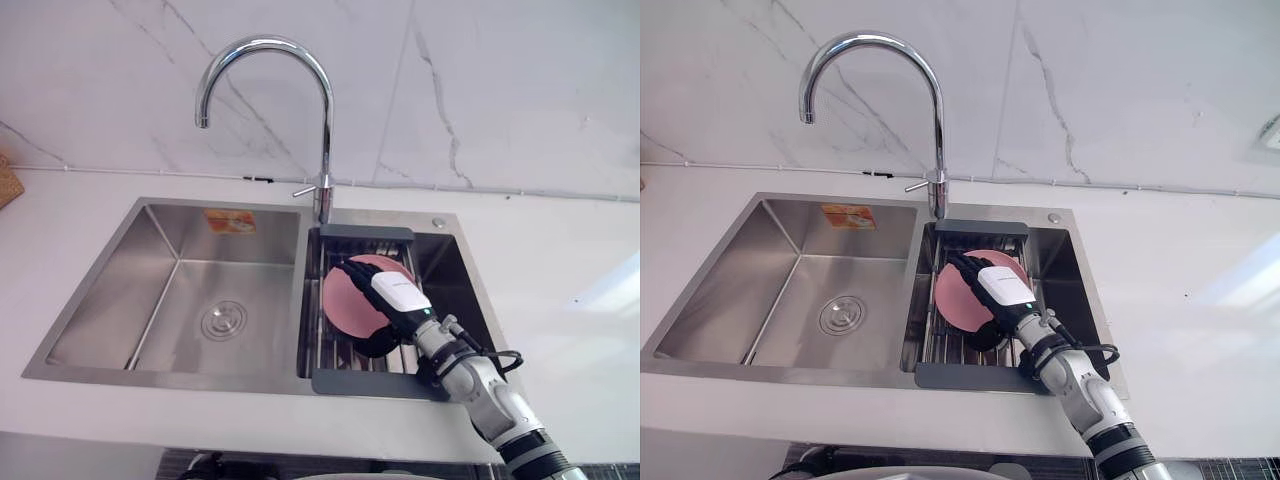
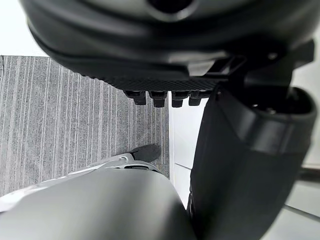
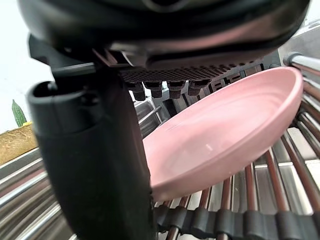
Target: Walk over to the sink, pick up the cup, carry it to the dishwasher, place the cup inside the dishwasher, then close the dishwasher door
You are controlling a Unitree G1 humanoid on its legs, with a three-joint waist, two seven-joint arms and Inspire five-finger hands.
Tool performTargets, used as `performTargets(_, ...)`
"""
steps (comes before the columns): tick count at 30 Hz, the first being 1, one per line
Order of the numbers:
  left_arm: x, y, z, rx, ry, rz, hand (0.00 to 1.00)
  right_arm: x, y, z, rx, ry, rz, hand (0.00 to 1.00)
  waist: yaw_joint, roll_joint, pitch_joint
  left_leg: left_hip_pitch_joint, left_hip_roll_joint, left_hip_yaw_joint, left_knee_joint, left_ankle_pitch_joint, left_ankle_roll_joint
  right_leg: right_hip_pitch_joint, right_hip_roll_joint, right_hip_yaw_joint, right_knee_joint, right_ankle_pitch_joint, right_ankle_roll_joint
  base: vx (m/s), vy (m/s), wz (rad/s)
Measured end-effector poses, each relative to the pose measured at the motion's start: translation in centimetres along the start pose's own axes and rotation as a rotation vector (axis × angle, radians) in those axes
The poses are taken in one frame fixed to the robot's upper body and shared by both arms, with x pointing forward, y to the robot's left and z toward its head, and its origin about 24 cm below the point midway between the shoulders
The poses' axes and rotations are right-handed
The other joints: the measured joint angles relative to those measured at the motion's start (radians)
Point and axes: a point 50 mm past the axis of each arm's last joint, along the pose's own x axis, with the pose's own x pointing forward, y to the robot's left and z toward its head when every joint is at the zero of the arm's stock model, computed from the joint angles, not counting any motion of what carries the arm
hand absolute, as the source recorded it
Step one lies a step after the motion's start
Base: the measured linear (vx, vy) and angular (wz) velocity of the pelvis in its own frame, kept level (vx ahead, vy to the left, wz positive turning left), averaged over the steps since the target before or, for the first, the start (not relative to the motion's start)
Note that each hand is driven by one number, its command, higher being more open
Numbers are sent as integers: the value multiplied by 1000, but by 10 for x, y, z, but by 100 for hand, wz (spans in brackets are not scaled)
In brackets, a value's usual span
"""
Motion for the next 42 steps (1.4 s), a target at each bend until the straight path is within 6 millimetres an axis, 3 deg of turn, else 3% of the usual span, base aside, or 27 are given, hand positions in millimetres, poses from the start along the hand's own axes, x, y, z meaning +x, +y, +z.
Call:
performTargets(10, 0, 1, 2, 1, -7, 0, 100, -2, -2, -3, -79, -26, -57, 100, 5, -3, 0, -8, 3, -8, 0, 2, -7, -2, 2, -7, 0, 1, -4, -41, -14, 2)
performTargets(14, 0, 0, 3, 0, -13, -1, 100, -3, -8, -4, -79, -26, -167, 100, 4, 0, 8, -11, 4, -9, 0, 4, -8, -4, 4, -8, 0, 2, -4, -45, -14, 1)
performTargets(19, -1, -1, 6, -1, -29, -3, 100, -12, -20, -25, -106, 58, -309, 100, 5, 4, 18, -20, 4, -17, 0, 6, -8, -5, 3, -16, -1, 2, -4, -2, -6, 4)
performTargets(24, -1, -2, 8, -2, -38, -9, 100, -17, -26, -30, -121, 71, -368, 100, 2, 14, 30, -22, 6, -19, 0, 8, -4, -5, 6, -17, -1, 2, -4, -3, -3, 1)
performTargets(30, -1, -3, 9, -1, -44, -15, 100, -23, -50, -48, -153, 184, -513, 100, 6, 19, 32, -26, 6, -26, 1, 9, -3, -5, 5, -25, -1, 2, -4, -20, -9, 4)
performTargets(42, -1, -6, 10, 16, -45, -22, 100, -19, -32, -60, -133, 268, -349, 100, 7, 28, 28, -27, 4, -44, 0, 20, -1, 1, 3, -39, 2, 2, -4, -41, -8, 4)
